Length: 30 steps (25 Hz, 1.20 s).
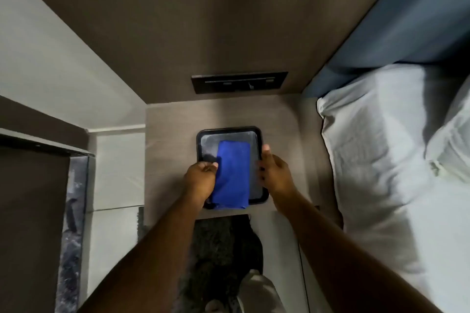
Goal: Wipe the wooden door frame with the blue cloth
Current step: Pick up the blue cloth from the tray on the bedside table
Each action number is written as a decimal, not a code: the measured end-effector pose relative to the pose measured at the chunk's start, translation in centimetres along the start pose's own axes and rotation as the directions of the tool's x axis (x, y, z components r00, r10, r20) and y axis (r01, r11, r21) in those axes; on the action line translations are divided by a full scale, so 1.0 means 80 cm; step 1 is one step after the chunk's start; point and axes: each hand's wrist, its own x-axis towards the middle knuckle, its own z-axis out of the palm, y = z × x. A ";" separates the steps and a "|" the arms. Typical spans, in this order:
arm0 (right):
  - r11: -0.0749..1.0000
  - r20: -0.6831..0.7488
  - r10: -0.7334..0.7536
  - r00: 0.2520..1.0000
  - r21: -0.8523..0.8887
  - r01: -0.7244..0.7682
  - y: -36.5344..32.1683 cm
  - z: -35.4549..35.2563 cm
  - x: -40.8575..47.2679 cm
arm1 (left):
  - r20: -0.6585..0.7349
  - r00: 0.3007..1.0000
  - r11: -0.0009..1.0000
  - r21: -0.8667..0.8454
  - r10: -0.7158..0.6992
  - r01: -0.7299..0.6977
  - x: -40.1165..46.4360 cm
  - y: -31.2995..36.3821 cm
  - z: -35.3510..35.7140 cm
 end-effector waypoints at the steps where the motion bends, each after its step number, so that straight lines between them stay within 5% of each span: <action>1: 1.000 -0.018 -0.002 1.000 -0.027 0.001 0.009 0.010 0.017 | -0.002 1.000 1.000 0.023 -0.006 0.006 0.018 -0.007 0.011; 5: 0.959 -0.045 0.002 0.999 -0.284 -0.015 0.054 0.044 0.083 | -0.003 0.993 0.974 0.198 0.116 -0.114 0.067 -0.029 0.038; 9: 0.894 -0.124 0.029 0.992 -0.440 -0.082 0.078 0.056 0.111 | -0.037 0.991 0.976 0.180 0.127 -0.118 0.088 -0.045 0.050; 11: 0.915 -0.152 0.036 0.988 -0.393 -0.094 0.082 0.060 0.119 | -0.049 0.993 0.983 0.158 0.105 -0.096 0.097 -0.050 0.052; 14: 0.973 -0.115 0.043 0.992 -0.219 -0.068 0.073 0.065 0.114 | -0.017 0.999 0.994 -0.106 -0.038 0.036 0.089 -0.045 0.052; 19: 0.999 0.072 0.028 0.997 0.030 -0.030 0.014 0.065 0.059 | 0.167 0.965 0.860 -0.441 -0.200 0.255 0.027 -0.009 0.003; 25: 0.992 0.203 -0.107 0.973 0.086 0.091 -0.110 0.058 -0.054 | 0.253 0.967 0.794 -0.588 0.001 0.153 -0.100 0.081 -0.095; 30: 0.958 0.367 -0.276 0.888 0.174 0.227 -0.225 0.064 -0.166 | 0.195 0.960 0.680 -0.733 0.200 0.007 -0.228 0.146 -0.189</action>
